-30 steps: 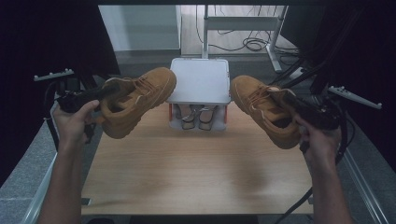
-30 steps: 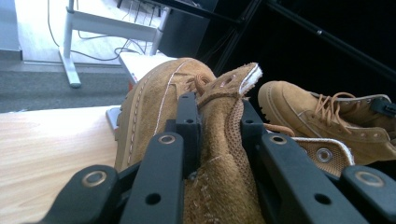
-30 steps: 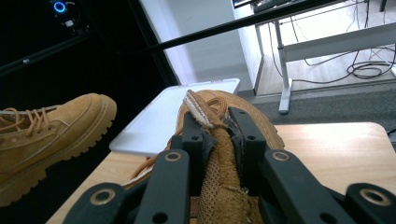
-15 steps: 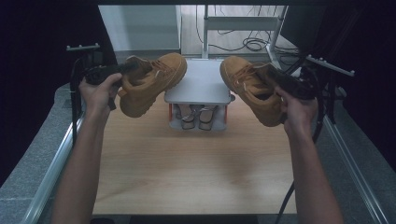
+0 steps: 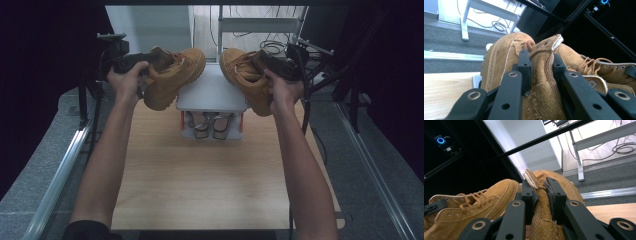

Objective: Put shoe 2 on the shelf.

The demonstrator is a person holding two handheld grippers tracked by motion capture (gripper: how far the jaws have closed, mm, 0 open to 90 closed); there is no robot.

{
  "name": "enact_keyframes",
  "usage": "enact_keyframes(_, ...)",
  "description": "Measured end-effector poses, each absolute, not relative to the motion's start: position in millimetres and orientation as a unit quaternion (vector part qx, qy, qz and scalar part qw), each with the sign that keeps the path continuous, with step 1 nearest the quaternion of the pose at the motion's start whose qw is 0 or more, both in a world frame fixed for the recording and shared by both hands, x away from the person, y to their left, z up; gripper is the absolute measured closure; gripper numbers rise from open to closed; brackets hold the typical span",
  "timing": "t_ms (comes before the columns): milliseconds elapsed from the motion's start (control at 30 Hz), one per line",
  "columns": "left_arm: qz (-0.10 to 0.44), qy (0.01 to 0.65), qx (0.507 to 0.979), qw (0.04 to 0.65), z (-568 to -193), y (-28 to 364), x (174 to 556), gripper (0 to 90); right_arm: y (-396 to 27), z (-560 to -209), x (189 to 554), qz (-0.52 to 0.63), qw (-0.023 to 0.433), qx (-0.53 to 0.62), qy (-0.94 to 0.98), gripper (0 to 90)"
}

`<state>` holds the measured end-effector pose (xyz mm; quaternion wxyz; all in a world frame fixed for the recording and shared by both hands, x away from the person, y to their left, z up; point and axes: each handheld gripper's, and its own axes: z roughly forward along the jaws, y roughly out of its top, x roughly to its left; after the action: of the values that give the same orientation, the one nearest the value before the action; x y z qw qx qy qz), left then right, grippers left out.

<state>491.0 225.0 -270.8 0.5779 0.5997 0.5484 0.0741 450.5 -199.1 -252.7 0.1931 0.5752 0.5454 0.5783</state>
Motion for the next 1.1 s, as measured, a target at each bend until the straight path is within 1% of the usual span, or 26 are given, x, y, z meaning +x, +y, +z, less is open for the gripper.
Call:
enact_keyframes(333, 0.067, 0.552, 0.598, 0.576, -275.1, 212.2, 507.2, 76.3, -182.5, -261.6, 472.4, 0.58, 0.179, 0.577, 0.546, 77.6)
enact_keyframes(767, 0.071, 0.547, 0.611, 0.567, -278.2, 202.6, 506.5, 76.1, -183.7, -267.7, 474.2, 0.58, 0.176, 0.572, 0.553, 77.7)
enact_keyframes(1100, 0.07, 0.558, 0.599, 0.57, -274.4, 194.5, 512.1, 75.8, -176.3, -268.6, 481.6, 0.587, 0.169, 0.585, 0.533, 77.6)
